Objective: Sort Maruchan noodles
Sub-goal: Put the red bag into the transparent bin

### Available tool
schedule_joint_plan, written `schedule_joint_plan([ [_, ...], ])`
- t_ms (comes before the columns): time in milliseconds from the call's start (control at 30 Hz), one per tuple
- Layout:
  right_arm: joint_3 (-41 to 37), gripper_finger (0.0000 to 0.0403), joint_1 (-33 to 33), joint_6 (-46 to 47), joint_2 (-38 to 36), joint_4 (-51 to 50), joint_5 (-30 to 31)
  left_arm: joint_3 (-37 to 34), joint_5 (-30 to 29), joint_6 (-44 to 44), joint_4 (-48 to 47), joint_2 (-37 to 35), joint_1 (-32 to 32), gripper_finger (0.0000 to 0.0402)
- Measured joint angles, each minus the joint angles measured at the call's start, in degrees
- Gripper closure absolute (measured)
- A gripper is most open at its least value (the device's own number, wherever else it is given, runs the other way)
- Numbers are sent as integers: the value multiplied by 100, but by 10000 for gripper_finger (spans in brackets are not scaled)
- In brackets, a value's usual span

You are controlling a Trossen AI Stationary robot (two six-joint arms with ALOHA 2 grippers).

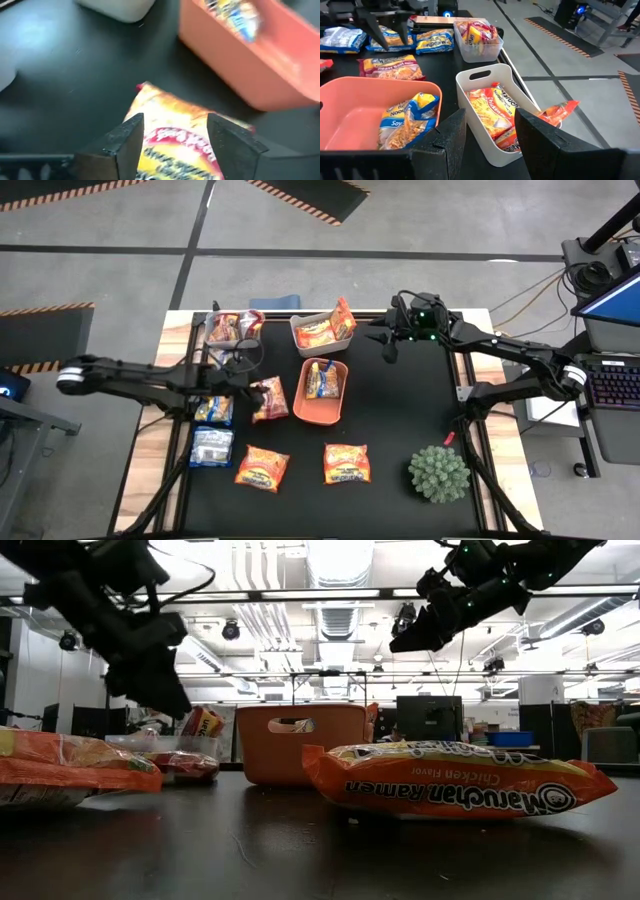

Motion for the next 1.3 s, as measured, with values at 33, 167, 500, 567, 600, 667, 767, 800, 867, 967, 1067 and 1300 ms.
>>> schedule_joint_plan([
  [33, 0, 245, 0, -24, 0, 2, -2, -91, -70, -74, 4, -30, 6, 194],
  [167, 0, 245, 0, -53, 0, 4, 0, -401, -217, -192, 33, -67, 12, 168],
  [500, 0, 245, 0, -92, 0, 26, 0, -849, -259, -566, 212, -46, 17, 155],
  [567, 0, 245, 0, -92, 0, 24, 0, -923, -330, -725, 282, -36, 19, 155],
  [600, 0, 245, 0, -92, 0, 25, 0, -969, -350, -790, 330, -26, 19, 155],
  [667, 0, 245, 0, -92, 0, 26, 0, -1093, -356, -900, 558, -6, 17, 155],
  [767, 0, 245, 0, -92, 0, 26, 0, -1276, -360, -1088, 965, 36, 18, 156],
  [800, 0, 245, 0, -92, 0, 25, 0, -1320, -359, -1137, 1067, 60, 18, 159],
  [867, 0, 245, 0, -92, 0, 25, 0, -1378, -360, -1214, 1210, 122, 16, 166],
  [967, 0, 245, 0, -92, 0, 26, 0, -1438, -376, -1279, 1394, 246, 19, 182],
  [1067, 0, 245, 0, -92, 0, 26, 0, -1454, -401, -1284, 1503, 397, 19, 207],
  [1300, 0, 245, 0, -92, 0, 26, 0, -1448, -394, -1244, 1695, 654, 16, 288],
])
